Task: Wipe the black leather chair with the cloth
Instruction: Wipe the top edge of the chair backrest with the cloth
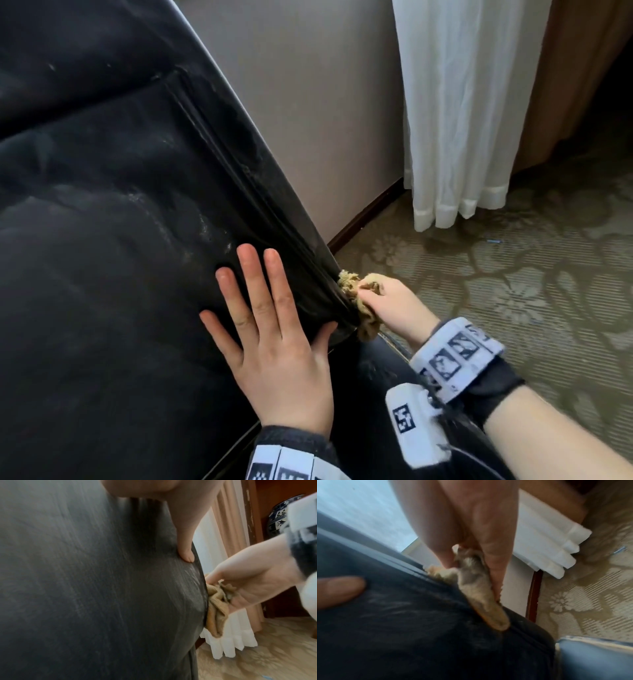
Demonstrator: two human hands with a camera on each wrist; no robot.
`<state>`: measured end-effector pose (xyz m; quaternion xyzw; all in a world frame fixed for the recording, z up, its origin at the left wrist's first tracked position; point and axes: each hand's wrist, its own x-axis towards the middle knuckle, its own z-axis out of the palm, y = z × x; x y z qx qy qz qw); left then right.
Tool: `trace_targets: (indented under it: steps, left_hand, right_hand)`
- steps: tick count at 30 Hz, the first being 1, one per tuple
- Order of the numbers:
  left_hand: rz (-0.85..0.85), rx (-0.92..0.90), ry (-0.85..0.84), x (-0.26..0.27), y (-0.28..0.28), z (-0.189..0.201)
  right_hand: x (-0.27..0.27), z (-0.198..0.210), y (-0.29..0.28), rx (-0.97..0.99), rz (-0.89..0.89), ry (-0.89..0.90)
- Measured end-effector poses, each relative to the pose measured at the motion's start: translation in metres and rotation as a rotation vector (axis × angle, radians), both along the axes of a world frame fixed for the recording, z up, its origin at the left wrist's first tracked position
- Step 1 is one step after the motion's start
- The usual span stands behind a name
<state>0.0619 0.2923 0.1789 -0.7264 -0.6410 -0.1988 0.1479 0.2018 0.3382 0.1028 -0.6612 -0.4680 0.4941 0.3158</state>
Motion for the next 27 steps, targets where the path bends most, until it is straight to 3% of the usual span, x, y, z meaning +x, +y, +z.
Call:
trace_targets:
  steps: [5,6,10,12,16,20,24,27]
  left_hand:
    - [0.014,-0.008,-0.018,0.003,0.0,0.0]
    - [0.016,-0.009,-0.019,0.003,0.0,0.0]
    - [-0.041,-0.014,-0.042,0.003,-0.004,0.003]
    - [-0.105,0.005,-0.062,0.002,-0.013,0.009]
    - [-0.219,0.077,-0.012,0.003,-0.013,0.025]
    - [-0.111,-0.033,0.033,0.003,0.005,0.032]
    - [-0.065,-0.06,0.069,0.004,0.008,0.028]
    - [-0.047,-0.055,0.06,0.008,0.008,0.029]
  right_hand:
    - [-0.004,0.031,0.003,0.104,0.002,0.079]
    - [0.0,0.046,-0.001,0.157,0.016,0.169]
    - [0.032,0.112,-0.003,0.356,-0.099,0.868]
    - [0.052,0.132,0.004,0.489,-0.182,0.971]
    - [0.041,0.13,0.007,0.626,-0.101,0.824]
    - [-0.008,0.106,0.001,0.689,0.042,0.668]
    - [-0.015,0.081,0.0,0.649,0.01,0.69]
    - [-0.007,0.051,-0.008,0.56,-0.017,0.525]
